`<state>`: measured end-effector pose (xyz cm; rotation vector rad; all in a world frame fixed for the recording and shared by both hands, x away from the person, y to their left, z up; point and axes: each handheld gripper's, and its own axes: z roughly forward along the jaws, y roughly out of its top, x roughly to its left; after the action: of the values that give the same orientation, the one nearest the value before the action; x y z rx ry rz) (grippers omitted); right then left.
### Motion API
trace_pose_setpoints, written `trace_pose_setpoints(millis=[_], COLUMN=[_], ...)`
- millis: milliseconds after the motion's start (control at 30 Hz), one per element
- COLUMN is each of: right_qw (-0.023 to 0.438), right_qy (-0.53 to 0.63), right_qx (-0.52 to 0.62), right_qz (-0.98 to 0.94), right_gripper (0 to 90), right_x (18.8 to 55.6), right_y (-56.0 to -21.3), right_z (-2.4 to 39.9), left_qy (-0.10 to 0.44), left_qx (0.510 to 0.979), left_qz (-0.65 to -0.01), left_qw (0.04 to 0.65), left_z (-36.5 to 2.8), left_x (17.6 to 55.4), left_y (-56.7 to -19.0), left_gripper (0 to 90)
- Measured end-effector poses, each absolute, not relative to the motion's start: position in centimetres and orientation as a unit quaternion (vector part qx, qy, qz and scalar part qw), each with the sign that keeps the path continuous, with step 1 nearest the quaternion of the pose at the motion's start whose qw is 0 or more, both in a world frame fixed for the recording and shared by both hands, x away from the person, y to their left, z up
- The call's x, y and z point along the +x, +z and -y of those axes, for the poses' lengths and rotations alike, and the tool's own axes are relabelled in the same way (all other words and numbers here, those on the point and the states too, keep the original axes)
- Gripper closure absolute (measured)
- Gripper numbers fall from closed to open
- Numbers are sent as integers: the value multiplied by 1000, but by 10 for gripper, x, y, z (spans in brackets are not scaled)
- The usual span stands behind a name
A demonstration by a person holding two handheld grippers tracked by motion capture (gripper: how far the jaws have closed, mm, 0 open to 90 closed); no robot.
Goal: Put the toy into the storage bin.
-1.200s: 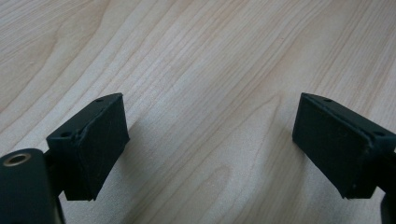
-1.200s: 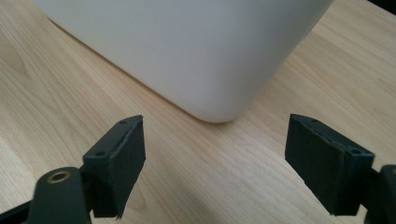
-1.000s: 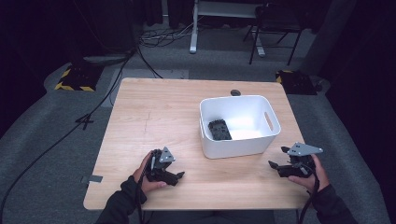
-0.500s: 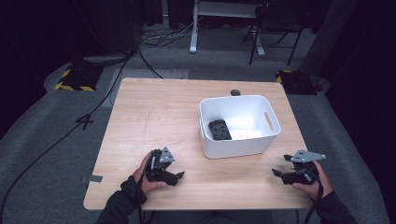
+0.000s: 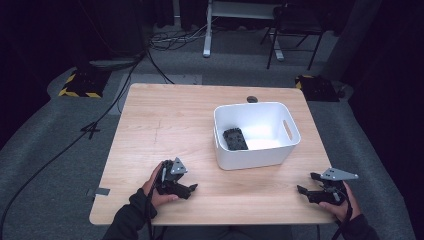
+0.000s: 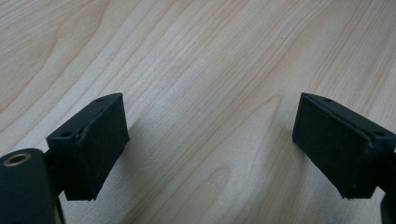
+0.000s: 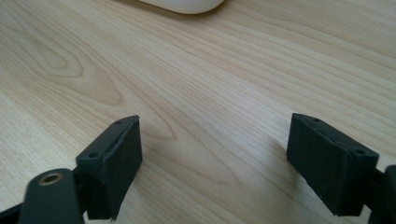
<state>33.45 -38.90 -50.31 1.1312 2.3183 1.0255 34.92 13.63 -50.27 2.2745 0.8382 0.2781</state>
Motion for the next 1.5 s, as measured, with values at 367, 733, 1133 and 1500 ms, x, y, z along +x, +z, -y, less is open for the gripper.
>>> trace_pose_setpoints(millis=[367, 733, 1133, 1500], right_qw=[184, 183, 182, 182], right_qy=[362, 363, 364, 364], right_qx=[406, 406, 409, 408], right_qz=[-819, -818, -817, -817], right_gripper=[176, 176, 180, 180], right_x=[334, 334, 334, 334], right_y=[-503, -503, -503, -503], right_z=[389, 388, 388, 388], left_qy=[108, 114, 111, 111], left_qx=[876, 876, 877, 875], left_qz=[-322, -322, -322, -324], left_qw=[342, 341, 340, 342], left_z=[-137, -137, -137, -136], left_x=[349, 349, 349, 349], left_y=[-502, -502, -502, -502], left_gripper=[107, 108, 106, 106])
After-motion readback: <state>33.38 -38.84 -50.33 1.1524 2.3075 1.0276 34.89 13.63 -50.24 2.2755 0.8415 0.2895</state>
